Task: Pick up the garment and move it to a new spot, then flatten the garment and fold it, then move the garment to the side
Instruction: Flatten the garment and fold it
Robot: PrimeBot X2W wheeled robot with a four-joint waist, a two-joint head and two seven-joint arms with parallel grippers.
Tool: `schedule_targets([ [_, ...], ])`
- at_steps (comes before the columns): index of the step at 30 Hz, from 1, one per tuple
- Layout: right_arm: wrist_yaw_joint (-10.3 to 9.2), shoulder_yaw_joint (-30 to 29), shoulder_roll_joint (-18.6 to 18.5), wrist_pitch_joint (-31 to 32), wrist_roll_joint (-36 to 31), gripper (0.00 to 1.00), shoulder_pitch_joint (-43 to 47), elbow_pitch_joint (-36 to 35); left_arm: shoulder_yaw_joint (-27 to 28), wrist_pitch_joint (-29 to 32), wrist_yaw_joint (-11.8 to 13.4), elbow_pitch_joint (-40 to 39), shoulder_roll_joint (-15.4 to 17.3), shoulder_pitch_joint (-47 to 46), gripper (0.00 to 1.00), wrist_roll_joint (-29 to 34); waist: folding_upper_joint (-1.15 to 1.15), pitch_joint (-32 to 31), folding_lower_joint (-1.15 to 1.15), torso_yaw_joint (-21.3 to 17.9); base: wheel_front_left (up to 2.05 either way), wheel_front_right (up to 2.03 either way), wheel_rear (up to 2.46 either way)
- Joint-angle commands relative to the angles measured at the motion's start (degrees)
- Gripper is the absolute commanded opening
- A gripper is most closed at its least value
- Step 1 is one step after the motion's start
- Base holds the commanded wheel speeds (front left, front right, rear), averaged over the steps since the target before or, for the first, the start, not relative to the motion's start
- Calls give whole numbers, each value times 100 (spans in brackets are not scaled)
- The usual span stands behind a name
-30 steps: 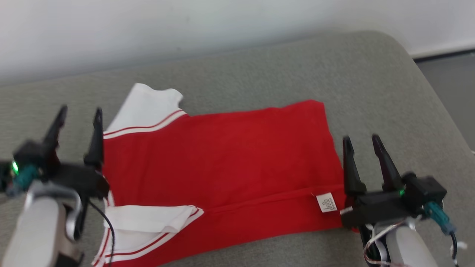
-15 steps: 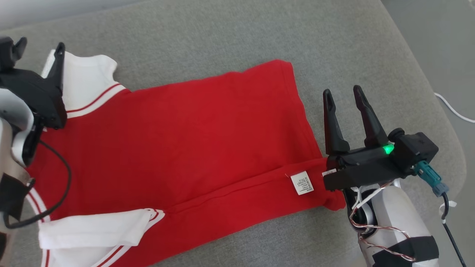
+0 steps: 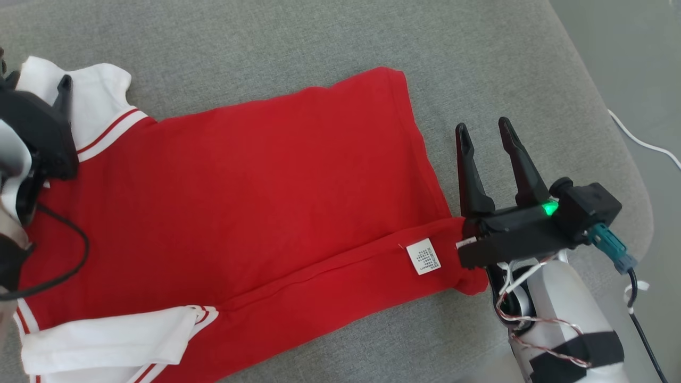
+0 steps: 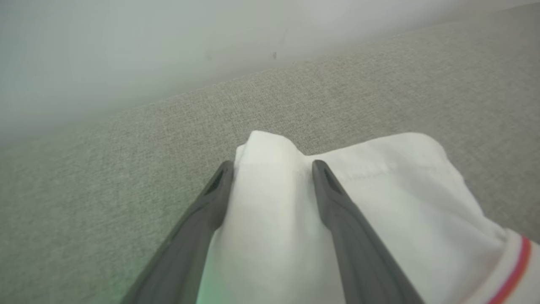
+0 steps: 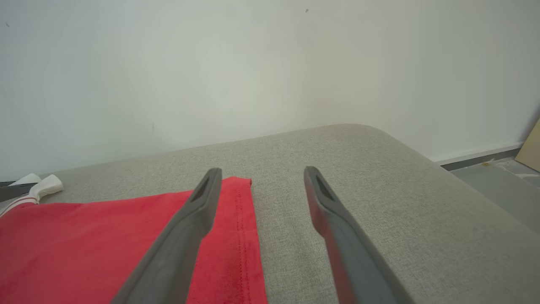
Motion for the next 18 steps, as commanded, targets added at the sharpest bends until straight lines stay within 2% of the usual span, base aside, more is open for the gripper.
schedule_targets([
  [1, -13, 45, 16, -5, -55, 100, -146, 71, -26, -28, 12, 65, -22, -137, 0, -82, -1, 22, 0, 23, 0, 0, 0],
  [6, -13, 123, 6, -4, -60, 100, -432, 546, -135, -260, 12, 113, -84, -245, 0, -156, -1, 17, 0, 121, 0, 0, 0],
  [12, -13, 131, -179, -4, 154, 100, -1079, 1580, -439, -611, 12, -91, -145, -316, 0, -314, -1, -45, 0, 367, 0, 0, 0],
  [13, -13, 131, -179, -4, 154, 100, -1079, 1580, -439, -611, 12, -91, -145, -316, 0, -314, -1, -45, 0, 367, 0, 0, 0],
  [18, -13, 255, -357, -4, 374, 100, -1813, 2702, -675, -775, 12, -225, -228, -309, 0, -448, -1, -68, 0, 584, 0, 0, 0],
])
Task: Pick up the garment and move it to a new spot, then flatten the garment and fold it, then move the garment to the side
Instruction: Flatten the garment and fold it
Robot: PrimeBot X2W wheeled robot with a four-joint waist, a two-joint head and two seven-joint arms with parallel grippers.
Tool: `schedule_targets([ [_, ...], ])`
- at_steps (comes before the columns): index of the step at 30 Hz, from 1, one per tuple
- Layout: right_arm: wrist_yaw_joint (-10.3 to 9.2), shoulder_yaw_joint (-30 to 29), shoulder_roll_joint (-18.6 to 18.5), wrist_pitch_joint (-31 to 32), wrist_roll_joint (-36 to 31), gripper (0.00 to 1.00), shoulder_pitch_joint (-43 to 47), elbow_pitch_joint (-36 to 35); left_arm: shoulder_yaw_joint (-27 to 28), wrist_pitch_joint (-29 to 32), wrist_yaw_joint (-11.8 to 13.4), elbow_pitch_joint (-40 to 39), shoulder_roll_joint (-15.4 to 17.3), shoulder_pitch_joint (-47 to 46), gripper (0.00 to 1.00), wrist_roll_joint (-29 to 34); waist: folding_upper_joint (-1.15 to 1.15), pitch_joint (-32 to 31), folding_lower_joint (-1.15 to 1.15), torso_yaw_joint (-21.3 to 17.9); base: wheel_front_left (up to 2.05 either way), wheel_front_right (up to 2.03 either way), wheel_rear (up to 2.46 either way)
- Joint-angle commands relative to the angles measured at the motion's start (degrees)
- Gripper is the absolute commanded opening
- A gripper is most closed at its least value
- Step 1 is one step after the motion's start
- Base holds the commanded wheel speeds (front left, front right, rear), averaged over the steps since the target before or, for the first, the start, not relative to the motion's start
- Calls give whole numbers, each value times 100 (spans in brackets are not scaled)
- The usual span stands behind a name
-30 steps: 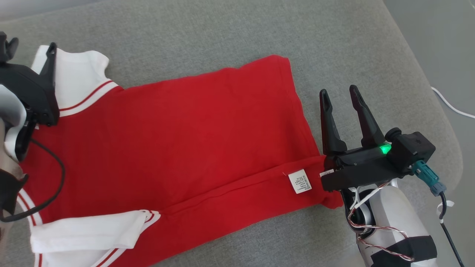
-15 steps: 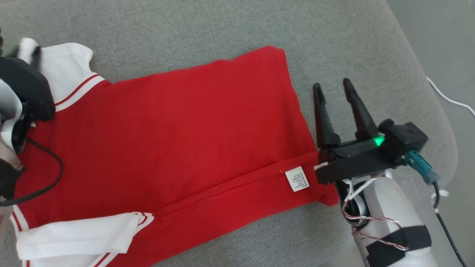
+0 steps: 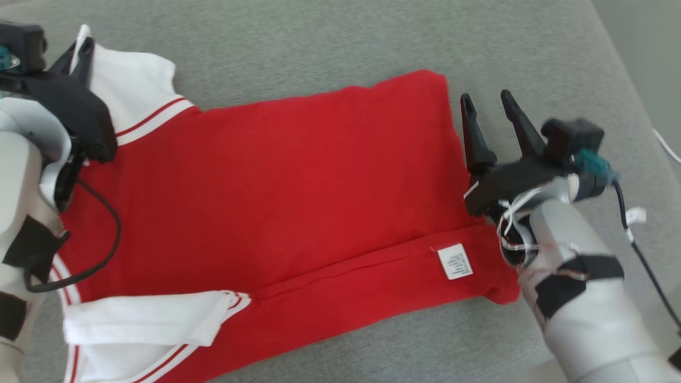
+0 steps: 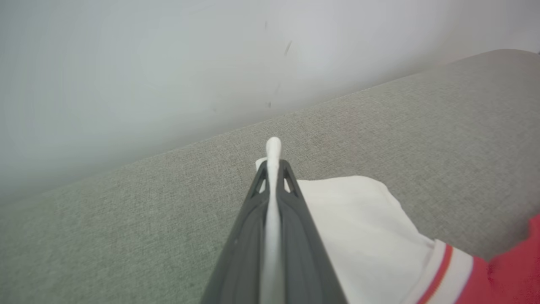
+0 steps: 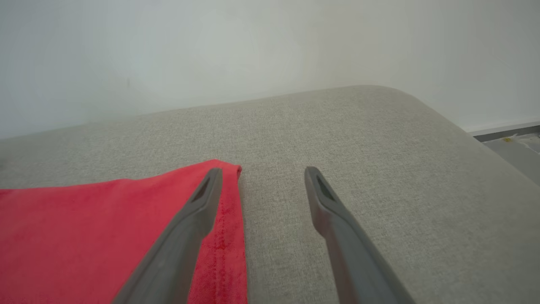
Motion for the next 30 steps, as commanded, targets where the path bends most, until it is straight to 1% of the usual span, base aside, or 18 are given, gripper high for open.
schedule_targets([
  [1, -13, 84, -42, 1, 66, 100, -193, 187, -29, -65, 12, -42, -38, -81, 0, -35, -1, -9, 0, 132, 0, 0, 0],
  [7, -13, 433, -130, 59, 418, 100, -952, 1198, -256, -200, 12, -124, -159, -216, 0, -164, -1, 85, 0, 353, 0, 0, 0],
  [10, -13, 600, -130, 247, 532, 100, -1199, 1658, -345, -264, 12, -118, -234, -273, 0, -208, -1, 139, 0, 450, 0, 0, 0],
  [11, -13, 622, -122, 282, 588, 93, -1275, 1766, -373, -292, 12, -115, -261, -306, 0, -231, -1, 158, 0, 482, 0, 0, 0],
  [12, -13, 658, -105, 298, 631, 57, -1345, 1861, -401, -316, 12, -109, -273, -329, 0, -251, -1, 171, 0, 504, 0, 0, 0],
  [13, -13, 650, -93, 274, 711, 36, -1409, 1941, -431, -326, 12, -99, -282, -345, 0, -266, -1, 186, 0, 525, 0, 0, 0],
  [14, -13, 648, -92, 252, 761, 7, -1448, 2009, -462, -343, 12, -82, -292, -365, 0, -267, -1, 198, 0, 541, 0, 0, 0],
  [15, -13, 667, -95, 241, 771, 0, -1484, 2087, -492, -360, 12, -69, -302, -404, 0, -293, -1, 209, 0, 552, 0, 0, 0],
  [19, -13, 730, -122, 160, 818, 0, -1767, 2317, -550, -428, 12, -6, -303, -557, 0, -349, -1, 252, 0, 595, 0, 0, 0],
  [24, -13, 728, -229, 30, 726, 0, -2063, 2486, -494, -716, 12, 166, -351, -778, 0, -449, -1, 251, 0, 669, 0, 0, 0],
  [27, -13, 778, -267, -14, 609, 0, -2113, 2466, -625, -884, 12, 217, -450, -777, 0, -477, -1, 171, 0, 740, 0, 0, 0],
  [30, -13, 728, -338, -9, 520, 0, -1904, 2211, -796, -1090, 12, 185, -513, -579, 0, -565, -1, 20, 0, 810, 0, 0, 0],
])
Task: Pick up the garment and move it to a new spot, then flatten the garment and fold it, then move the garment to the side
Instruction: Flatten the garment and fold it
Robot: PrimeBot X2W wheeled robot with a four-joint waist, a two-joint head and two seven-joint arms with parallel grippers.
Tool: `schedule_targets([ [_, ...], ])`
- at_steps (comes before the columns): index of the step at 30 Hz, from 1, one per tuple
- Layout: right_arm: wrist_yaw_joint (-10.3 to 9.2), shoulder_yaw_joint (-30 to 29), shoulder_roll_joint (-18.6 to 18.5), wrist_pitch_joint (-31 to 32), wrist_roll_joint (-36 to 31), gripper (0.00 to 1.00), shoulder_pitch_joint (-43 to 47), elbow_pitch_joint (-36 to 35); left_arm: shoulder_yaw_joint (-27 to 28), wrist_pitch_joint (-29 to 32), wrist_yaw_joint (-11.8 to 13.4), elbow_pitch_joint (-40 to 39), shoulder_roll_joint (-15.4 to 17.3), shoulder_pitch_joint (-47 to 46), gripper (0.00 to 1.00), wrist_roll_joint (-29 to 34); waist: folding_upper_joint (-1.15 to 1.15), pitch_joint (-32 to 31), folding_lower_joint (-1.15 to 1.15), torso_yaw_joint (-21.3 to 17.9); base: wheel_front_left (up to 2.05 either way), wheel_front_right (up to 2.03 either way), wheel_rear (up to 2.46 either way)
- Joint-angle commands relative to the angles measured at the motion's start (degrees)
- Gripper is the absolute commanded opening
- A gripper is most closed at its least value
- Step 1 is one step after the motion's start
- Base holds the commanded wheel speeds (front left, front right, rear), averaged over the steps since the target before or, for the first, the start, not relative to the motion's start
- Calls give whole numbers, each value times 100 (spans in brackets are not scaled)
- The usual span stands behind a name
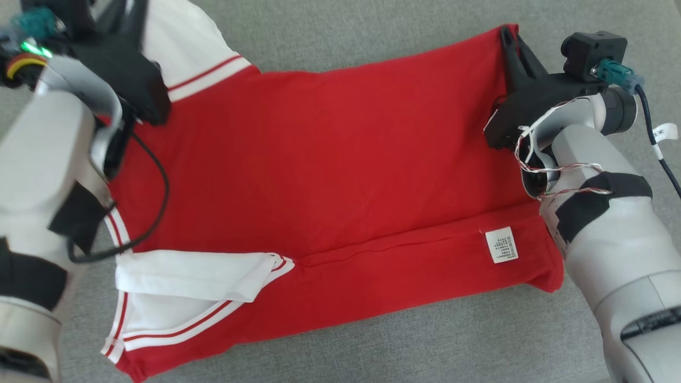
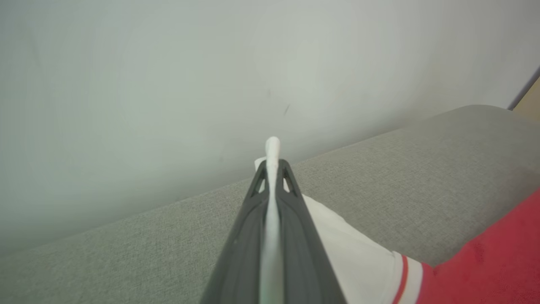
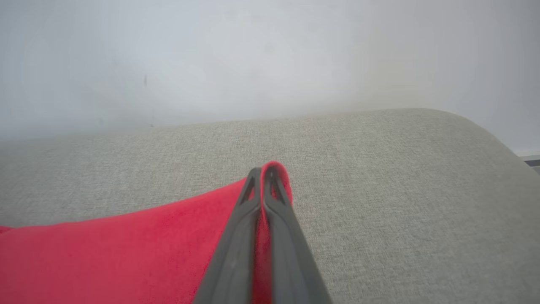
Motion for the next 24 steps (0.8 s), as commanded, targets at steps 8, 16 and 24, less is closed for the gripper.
schedule_targets([
  [8, -13, -152, -330, -15, -276, 0, 1305, -1165, -111, -644, 12, -579, 100, 1126, 0, -318, -1, -673, -1, 198, 0, 0, 0],
  [16, -13, -314, -526, -16, -172, 0, 2462, -2240, 660, -676, 314, -2400, 129, 2800, 0, -62, -1, -999, -1, 336, 0, 0, 0],
  [24, -13, -651, -491, -17, 124, 0, 3602, -2944, 1742, -678, 408, -4221, -524, 4932, 0, 410, -1, -1214, -1, 519, 0, 0, 0],
])
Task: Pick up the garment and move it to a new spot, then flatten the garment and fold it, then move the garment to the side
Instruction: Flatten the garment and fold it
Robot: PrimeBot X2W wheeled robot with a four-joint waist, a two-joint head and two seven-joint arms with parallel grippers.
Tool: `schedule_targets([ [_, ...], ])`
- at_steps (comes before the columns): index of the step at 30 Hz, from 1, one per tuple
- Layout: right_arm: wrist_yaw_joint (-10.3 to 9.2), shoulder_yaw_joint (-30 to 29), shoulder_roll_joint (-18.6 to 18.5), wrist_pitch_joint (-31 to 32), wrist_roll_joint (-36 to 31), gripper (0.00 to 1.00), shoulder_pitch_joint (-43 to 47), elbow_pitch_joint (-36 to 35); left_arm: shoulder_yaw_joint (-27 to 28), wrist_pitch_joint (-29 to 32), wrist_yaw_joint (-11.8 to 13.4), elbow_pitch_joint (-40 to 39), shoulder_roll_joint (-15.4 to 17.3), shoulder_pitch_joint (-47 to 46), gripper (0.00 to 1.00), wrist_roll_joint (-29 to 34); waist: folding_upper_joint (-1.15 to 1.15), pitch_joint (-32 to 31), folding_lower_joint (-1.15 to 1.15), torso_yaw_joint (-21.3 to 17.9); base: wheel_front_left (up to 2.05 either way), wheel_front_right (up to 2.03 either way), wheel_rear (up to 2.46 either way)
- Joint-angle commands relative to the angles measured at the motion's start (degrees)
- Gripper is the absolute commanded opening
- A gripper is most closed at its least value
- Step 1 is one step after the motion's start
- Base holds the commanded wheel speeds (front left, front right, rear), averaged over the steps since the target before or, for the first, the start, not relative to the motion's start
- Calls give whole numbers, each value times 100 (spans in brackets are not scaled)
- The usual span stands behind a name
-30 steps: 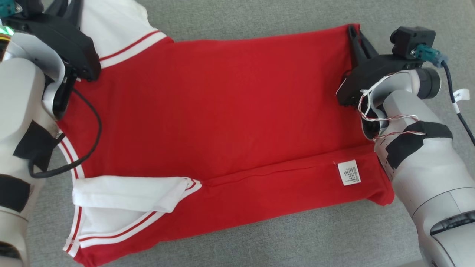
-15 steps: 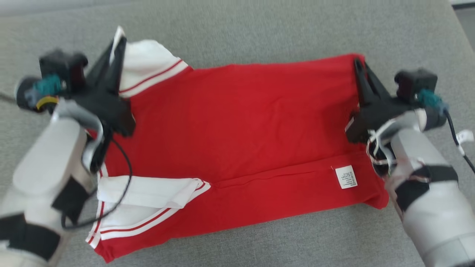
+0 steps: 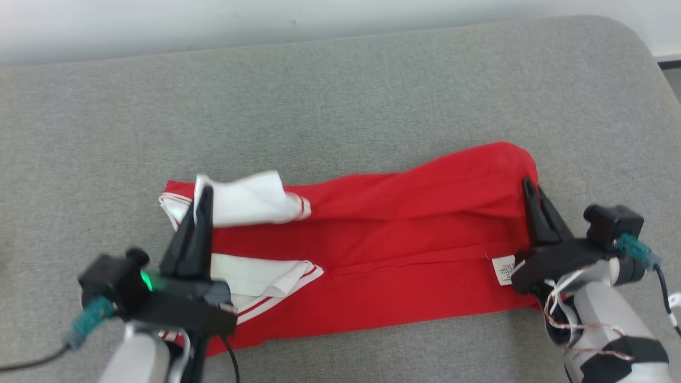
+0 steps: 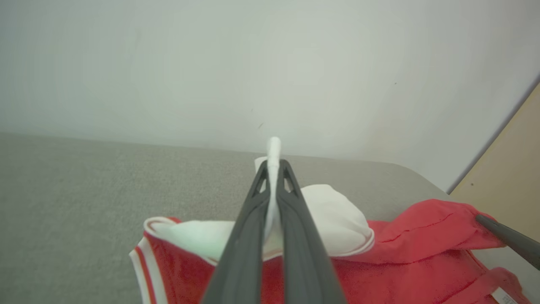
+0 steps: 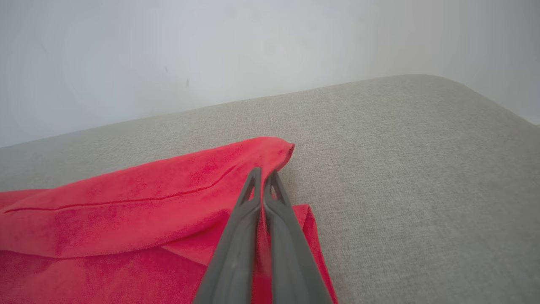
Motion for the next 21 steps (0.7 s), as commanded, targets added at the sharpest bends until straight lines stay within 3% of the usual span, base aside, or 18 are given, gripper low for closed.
schedule_targets([
  [1, -14, -40, 9, -2, 53, 0, 184, -40, 123, -16, -54, -71, -163, 309, 0, 86, 1, -86, 2, 90, 0, 0, 0],
  [8, -14, -392, 53, -2, 128, 0, 695, -228, 583, -16, -252, 125, -730, 1012, 0, 361, 1, -214, 2, 190, 0, 0, 0],
  [17, -14, -308, 136, -2, 108, 0, 1213, -366, 988, -17, -421, 857, -1069, 1259, 0, 816, 1, -348, 2, 207, 0, 0, 0],
  [18, -14, -305, 141, -2, 109, 0, 1245, -357, 989, -17, -430, 917, -1078, 1252, 20, 890, 1, -361, 2, 214, 0, 0, 0],
  [19, -14, -309, 149, -2, 121, 0, 1276, -341, 987, -17, -436, 960, -1089, 1242, 58, 986, 1, -374, 2, 220, 0, 0, 0],
  [20, -14, -352, 161, -2, 141, 22, 1295, -360, 998, -17, -440, 970, -1101, 1231, 100, 1067, 1, -390, 2, 224, 0, 0, 0],
  [21, -14, -384, 172, -2, 162, 99, 1316, -392, 1020, -17, -439, 982, -1116, 1235, 100, 1089, 1, -412, 2, 230, 0, 0, 0],
])
